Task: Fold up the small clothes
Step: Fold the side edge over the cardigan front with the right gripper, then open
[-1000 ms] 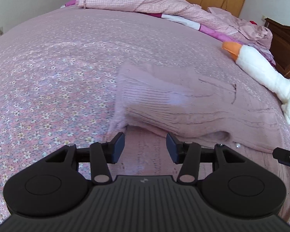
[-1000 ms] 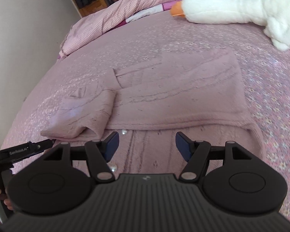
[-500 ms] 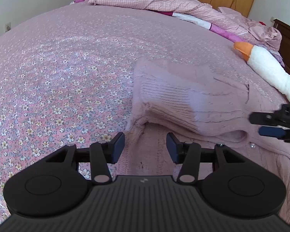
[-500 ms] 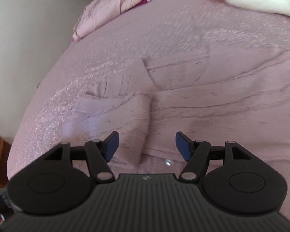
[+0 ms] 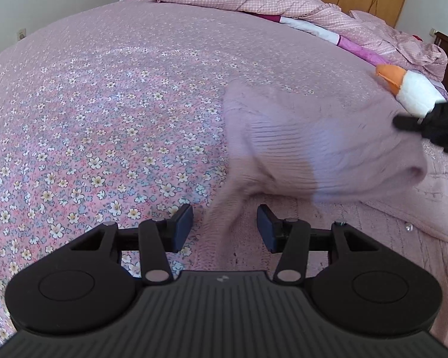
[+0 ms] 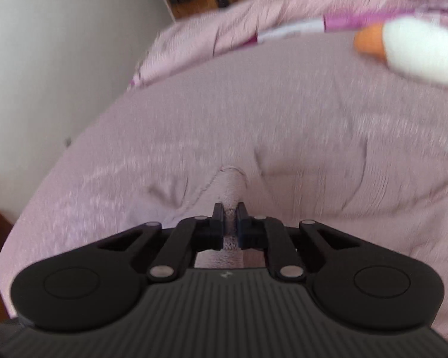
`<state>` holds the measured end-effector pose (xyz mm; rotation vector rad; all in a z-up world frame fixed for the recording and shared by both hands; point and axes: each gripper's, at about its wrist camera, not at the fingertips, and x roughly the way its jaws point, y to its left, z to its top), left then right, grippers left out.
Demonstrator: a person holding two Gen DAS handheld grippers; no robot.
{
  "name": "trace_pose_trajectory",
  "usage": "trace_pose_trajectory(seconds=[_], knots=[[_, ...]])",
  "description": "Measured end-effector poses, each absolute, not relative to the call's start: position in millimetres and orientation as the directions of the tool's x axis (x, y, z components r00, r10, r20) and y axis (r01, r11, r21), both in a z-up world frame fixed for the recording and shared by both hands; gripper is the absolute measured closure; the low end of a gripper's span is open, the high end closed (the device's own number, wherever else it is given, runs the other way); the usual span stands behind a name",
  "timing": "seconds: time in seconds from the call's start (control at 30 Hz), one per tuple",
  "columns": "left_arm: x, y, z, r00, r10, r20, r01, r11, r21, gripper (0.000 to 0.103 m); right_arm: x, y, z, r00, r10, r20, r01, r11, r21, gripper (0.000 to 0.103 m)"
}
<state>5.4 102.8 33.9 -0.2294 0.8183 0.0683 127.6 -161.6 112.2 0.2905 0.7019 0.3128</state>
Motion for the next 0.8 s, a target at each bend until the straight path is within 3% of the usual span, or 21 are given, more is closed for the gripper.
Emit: trace_pose_trajectory(seconds=[0.23, 0.37, 0.43, 0.53, 0.63, 0.8], knots=[[5.5, 101.0, 29.6, 0.685, -0.022, -0.728, -0.138, 0.977, -0.16, 0.047, 139.5, -158.2, 73.2, 0.657, 0.269, -0.704, -0.114, 0.959, 0.26, 0.087], [4.8, 103.6, 29.8, 0.681, -0.027, -0.731, -0.142, 0.975, -0.168, 0.047, 130.2, -158.1, 64.9, 0.677, 0.211, -0.705, -0.098, 0.975, 0.198, 0.071], [5.4, 105.2, 30.4, 0.673, -0.024, -0.739, -0.152, 0.974, -0.17, 0.047, 120.5, -152.2, 73.0, 0.684, 0.144, -0.715, -0.081, 0.989, 0.122, 0.054], [6.6, 107.1, 32.8, 0.659, -0.017, -0.752, -0.166, 0.972, -0.168, 0.047, 103.8, -144.5, 86.8, 0.727, 0.081, -0.682, -0.084, 0.996, 0.029, 0.053], [7.6, 108.1, 34.1, 0.644, -0.015, -0.765, -0.178, 0.97, -0.168, 0.047, 81.8, -135.2, 102.4, 0.752, 0.119, -0.648, -0.138, 0.99, 0.021, 0.043], [7.4, 109.1, 34.4, 0.632, -0.019, -0.775, -0.178, 0.969, -0.169, 0.047, 67.5, -115.4, 111.0, 0.697, 0.292, -0.655, -0.311, 0.946, 0.09, 0.042]])
